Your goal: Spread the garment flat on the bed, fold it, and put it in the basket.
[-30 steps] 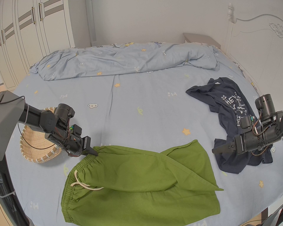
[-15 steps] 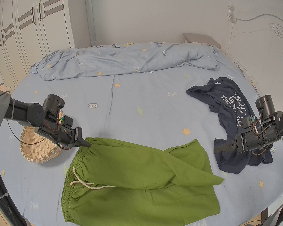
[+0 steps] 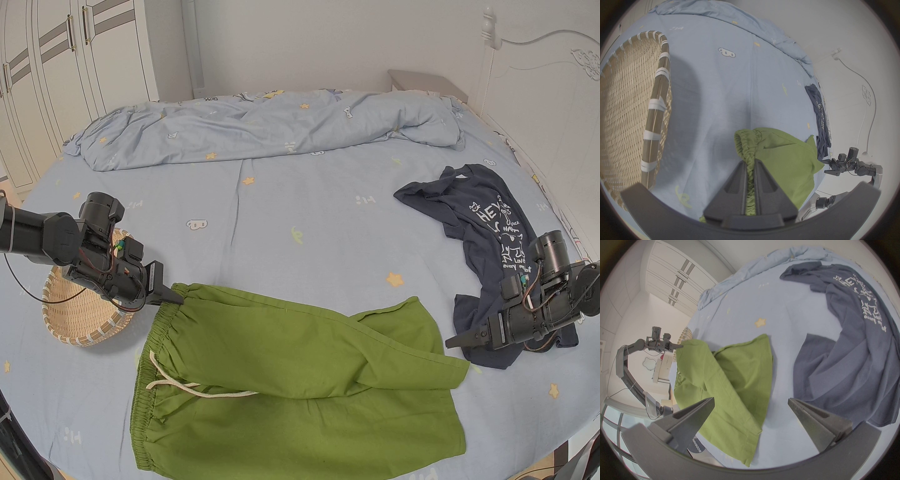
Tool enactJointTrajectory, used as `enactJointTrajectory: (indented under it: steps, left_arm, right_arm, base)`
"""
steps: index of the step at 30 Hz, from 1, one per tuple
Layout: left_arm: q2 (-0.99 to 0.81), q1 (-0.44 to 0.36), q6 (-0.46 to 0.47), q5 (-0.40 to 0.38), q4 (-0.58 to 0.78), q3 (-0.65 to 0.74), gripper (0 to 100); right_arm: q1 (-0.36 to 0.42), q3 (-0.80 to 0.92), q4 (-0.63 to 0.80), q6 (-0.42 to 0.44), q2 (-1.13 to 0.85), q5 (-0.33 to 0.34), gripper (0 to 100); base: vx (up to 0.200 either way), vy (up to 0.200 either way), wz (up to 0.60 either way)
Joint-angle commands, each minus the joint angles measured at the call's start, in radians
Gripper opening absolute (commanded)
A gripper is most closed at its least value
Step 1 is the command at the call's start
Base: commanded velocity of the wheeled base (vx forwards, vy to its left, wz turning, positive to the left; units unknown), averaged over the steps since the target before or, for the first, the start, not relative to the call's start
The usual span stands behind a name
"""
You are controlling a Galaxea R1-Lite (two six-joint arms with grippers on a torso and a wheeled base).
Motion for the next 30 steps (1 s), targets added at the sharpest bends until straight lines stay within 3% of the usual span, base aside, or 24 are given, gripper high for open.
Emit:
enactJointTrajectory:
  steps: [1, 20, 21, 30]
  left_arm:
    - [-0.004, -0.002, 0.000, 0.000, 0.000, 0.000, 0]
    - [0.027, 0.006, 0.002, 0.003, -0.002, -0.011, 0]
    - [0.027, 0.006, 0.002, 0.003, -0.002, -0.011, 0]
    - [0.028, 0.006, 0.002, 0.003, -0.002, -0.011, 0]
  right_arm:
    - [0.029, 0.038, -0.010, -0.002, 0.048, 0.001, 100]
    - [0.062, 0.087, -0.034, -0.019, 0.047, 0.000, 100]
    - [0.061, 0.088, -0.037, -0.019, 0.047, 0.000, 0]
    - [0.059, 0.107, -0.091, -0.016, 0.048, 0.003, 0]
  base:
    - [0.000, 0.000, 0.00]
    - [0.000, 0.000, 0.00]
    - [0.000, 0.000, 0.00]
    - [0.000, 0.000, 0.00]
